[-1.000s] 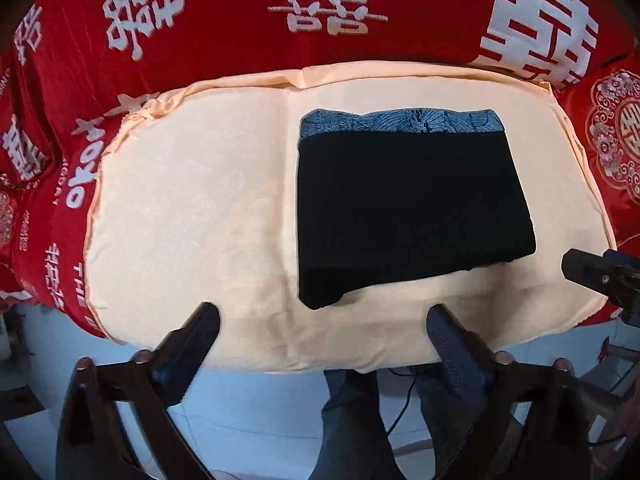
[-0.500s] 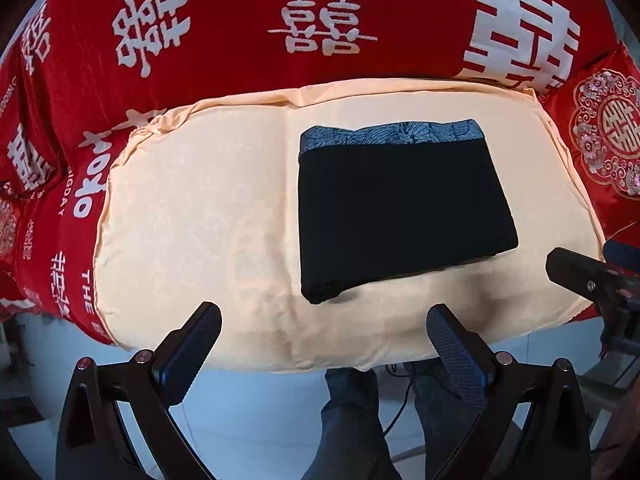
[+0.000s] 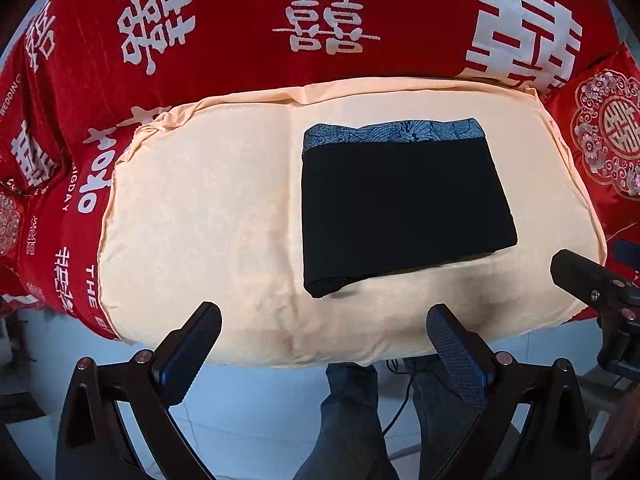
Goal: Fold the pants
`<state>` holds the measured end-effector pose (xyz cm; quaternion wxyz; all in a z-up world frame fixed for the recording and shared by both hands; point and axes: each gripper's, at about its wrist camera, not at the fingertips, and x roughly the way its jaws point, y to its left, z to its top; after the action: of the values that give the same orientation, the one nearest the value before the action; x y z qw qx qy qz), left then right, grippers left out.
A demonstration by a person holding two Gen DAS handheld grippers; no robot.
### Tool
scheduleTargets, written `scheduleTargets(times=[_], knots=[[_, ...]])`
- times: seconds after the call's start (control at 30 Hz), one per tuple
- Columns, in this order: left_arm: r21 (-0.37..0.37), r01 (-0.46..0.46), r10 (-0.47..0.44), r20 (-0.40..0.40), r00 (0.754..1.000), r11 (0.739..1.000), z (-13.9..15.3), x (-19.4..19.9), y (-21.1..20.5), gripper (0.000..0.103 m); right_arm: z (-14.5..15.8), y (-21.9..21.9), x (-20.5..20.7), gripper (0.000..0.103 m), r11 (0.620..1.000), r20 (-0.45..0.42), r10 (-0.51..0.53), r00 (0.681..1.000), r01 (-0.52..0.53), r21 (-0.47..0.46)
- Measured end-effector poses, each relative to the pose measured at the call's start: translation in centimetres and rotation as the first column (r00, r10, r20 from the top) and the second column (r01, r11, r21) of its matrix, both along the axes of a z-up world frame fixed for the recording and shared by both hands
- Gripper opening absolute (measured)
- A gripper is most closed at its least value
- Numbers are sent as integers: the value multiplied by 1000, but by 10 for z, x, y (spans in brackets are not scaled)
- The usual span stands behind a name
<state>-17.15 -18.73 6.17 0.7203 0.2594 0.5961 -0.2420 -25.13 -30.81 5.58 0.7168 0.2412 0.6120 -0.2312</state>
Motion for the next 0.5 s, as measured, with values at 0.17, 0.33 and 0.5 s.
scheduleTargets(times=[0.17,0.33,0.5], knots=[[-2,1,-1,2,1000,1000,1,0,0,103,0,2,-1,103,1000,-3,-10,1000,10,-11],[1,-2,2,1,1000,1000,-1,0,0,103,0,5,1,103,1000,-12,-1,1000,0,-26],[7,-6,6,-5,1000,1000,-1,2,0,103,1,8,4,103,1000,-14,3,1000,-3,-31]])
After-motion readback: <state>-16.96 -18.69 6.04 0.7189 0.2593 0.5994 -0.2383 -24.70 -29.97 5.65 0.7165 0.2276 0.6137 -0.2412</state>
